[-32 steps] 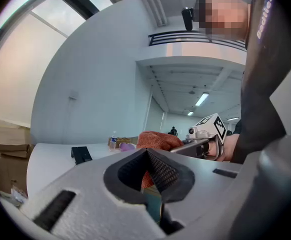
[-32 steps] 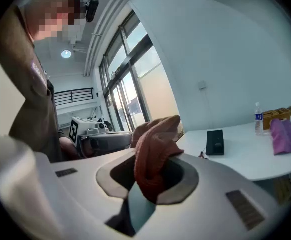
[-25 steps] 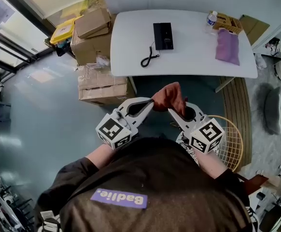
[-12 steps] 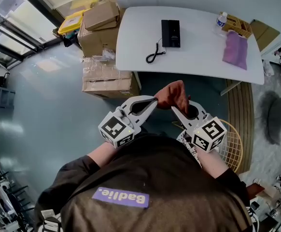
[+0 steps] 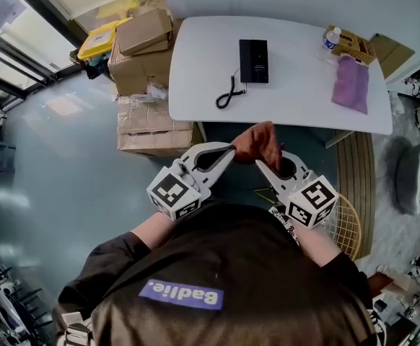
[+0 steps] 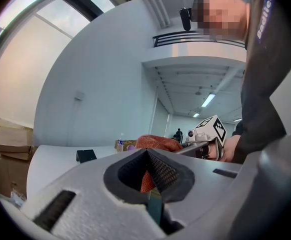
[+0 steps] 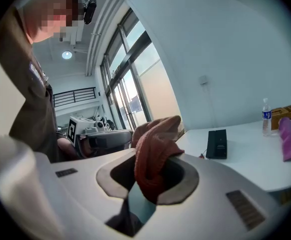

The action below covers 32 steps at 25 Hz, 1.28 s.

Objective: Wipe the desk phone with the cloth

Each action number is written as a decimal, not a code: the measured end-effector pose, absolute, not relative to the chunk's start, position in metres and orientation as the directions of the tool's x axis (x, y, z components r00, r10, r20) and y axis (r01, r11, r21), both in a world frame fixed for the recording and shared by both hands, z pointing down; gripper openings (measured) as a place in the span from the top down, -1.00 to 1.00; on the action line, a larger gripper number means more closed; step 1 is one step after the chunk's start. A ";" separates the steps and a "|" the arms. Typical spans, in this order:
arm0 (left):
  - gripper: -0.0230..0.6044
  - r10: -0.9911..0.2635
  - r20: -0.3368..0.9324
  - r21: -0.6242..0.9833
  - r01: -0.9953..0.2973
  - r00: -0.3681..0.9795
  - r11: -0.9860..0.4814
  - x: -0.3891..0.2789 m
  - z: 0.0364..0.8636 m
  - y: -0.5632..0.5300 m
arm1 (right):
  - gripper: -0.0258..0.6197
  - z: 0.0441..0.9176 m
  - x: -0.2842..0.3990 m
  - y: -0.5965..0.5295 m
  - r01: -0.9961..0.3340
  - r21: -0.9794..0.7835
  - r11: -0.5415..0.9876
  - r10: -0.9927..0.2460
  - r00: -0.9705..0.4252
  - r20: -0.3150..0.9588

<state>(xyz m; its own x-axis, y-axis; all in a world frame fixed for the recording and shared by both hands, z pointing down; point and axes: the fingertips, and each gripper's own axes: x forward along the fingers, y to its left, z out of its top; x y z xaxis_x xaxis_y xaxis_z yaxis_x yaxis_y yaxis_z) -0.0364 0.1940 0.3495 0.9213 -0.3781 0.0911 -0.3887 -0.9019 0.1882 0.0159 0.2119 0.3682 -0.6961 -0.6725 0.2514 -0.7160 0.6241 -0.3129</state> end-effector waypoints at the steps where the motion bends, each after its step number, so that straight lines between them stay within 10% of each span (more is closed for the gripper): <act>1: 0.88 -0.369 0.089 0.189 -0.379 0.925 -0.906 -0.037 0.349 0.184 | 0.63 0.368 0.015 0.203 -0.721 -0.313 0.618 -0.677 -0.690 0.255; 32: 0.88 -0.304 0.115 0.219 -0.322 0.946 -0.921 -0.039 0.352 -0.039 | 0.63 0.371 0.002 -0.015 -0.737 -0.324 0.593 -0.677 -0.675 0.294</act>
